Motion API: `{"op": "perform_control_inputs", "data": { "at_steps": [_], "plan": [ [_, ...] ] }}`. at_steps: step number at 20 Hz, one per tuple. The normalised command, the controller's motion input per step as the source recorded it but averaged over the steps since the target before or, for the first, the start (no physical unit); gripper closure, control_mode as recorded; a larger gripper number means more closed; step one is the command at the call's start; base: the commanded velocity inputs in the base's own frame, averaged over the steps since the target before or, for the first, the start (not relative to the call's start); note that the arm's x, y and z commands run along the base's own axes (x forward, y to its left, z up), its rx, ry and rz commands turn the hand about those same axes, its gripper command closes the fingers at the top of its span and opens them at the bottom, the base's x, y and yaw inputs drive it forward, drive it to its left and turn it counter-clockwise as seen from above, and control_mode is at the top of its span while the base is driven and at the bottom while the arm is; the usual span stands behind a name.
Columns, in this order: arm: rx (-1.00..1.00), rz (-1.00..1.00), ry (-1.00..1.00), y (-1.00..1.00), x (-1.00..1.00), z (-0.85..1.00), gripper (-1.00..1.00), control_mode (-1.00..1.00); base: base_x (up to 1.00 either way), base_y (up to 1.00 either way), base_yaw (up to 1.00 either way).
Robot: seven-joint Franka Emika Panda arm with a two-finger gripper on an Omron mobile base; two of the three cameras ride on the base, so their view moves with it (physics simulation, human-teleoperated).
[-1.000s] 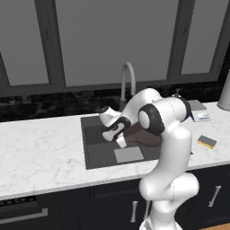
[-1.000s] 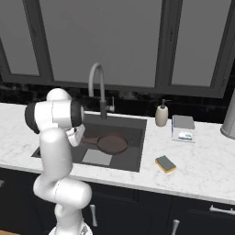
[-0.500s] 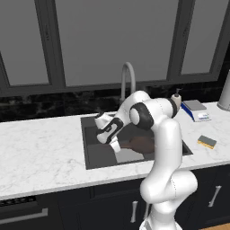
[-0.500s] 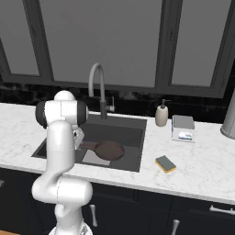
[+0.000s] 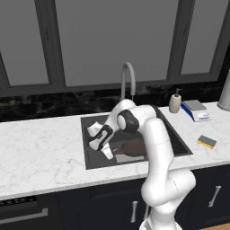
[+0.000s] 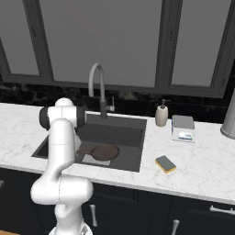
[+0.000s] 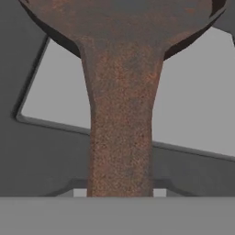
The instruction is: Pick the pan and sponge and place them into the sink. Then turn on the water.
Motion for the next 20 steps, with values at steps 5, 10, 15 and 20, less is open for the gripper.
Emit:
{"op": "perform_control_inputs", "data": {
  "at_steps": [5, 10, 15, 20],
  "plan": [
    [-0.14, -0.13, -0.07, 0.88, 0.0, -0.72, 1.0, -1.0, 0.0, 0.0, 0.0],
    [-0.03, -0.1, -0.03, 0.2, 0.0, -0.68, 1.0, -1.0, 0.0, 0.0, 0.0],
    [0.0, -0.09, -0.01, 0.19, 0.0, -0.73, -1.0, -1.0, 0.0, 0.0, 0.0],
    [0.0, -0.06, -0.21, 0.2, -0.27, -0.22, -1.0, -1.0, 0.0, 0.0, 0.0]
  ]
}}
